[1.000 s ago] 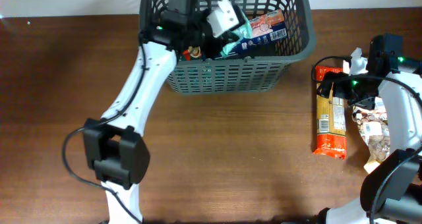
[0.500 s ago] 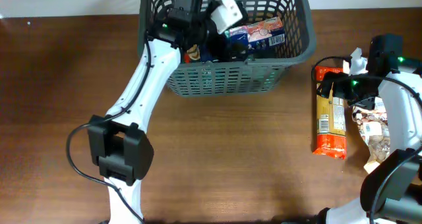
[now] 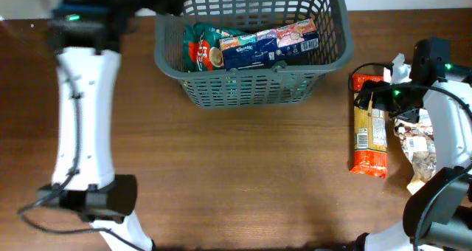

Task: Pack container
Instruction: 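Open left gripper and withdraw it to the left side, then move right gripper to the brown mushroom snack bag and grasp it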

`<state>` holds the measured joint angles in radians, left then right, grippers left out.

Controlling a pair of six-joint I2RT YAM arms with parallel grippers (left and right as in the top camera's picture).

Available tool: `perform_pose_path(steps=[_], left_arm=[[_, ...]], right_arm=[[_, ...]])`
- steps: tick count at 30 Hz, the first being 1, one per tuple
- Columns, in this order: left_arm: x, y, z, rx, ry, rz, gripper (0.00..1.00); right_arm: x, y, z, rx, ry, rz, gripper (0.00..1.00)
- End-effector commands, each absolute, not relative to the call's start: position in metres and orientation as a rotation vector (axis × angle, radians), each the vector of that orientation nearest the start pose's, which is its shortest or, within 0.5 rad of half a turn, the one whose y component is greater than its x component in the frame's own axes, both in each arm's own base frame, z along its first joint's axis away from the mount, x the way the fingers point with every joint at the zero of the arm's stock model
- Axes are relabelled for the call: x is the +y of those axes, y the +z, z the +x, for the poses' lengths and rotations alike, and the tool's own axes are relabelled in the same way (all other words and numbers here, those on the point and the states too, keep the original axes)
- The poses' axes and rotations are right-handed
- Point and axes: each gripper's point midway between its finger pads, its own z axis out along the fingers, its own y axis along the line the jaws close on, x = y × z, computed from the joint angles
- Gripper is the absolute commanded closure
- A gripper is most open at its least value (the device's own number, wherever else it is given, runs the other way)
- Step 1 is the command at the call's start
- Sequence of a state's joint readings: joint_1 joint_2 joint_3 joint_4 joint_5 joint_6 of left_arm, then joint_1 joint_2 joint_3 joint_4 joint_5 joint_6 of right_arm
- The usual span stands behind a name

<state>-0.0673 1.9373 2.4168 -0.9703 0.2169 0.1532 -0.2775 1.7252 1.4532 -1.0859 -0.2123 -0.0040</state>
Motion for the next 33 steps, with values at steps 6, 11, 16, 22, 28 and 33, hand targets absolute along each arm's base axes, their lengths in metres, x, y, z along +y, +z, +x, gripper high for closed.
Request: perform_pose_path(steps=[6,11,16,22,28,33], left_arm=[[0.068,0.350,0.503,2.265,-0.133,-0.363,0.01],[0.115,0.301,0.497,2.387,-0.096,-0.507,0.01],[0.137,0.260,0.500,2.468,-0.090,-0.584,0.01],[0.142,0.230,0.504,2.532,-0.095,-0.612,0.01],[0.142,0.227,0.505,2.539,-0.097,-0.614,0.01],[0.142,0.226,0.504,2.539,-0.096,-0.614,0.01]], right_arm=[[-0.066,0.135,0.365,2.849,0.275,0.359,0.01],[-0.062,0.136,0.365,2.844,0.303,0.355,0.01],[-0.059,0.137,0.369,2.826,0.332,0.345,0.01],[-0.091,0.134,0.346,2.901,0.153,0.429,0.11],[-0.135,0.185,0.313,2.876,-0.092,0.530,0.11],[-0.136,0.252,0.292,2.761,-0.210,0.480,0.10]])
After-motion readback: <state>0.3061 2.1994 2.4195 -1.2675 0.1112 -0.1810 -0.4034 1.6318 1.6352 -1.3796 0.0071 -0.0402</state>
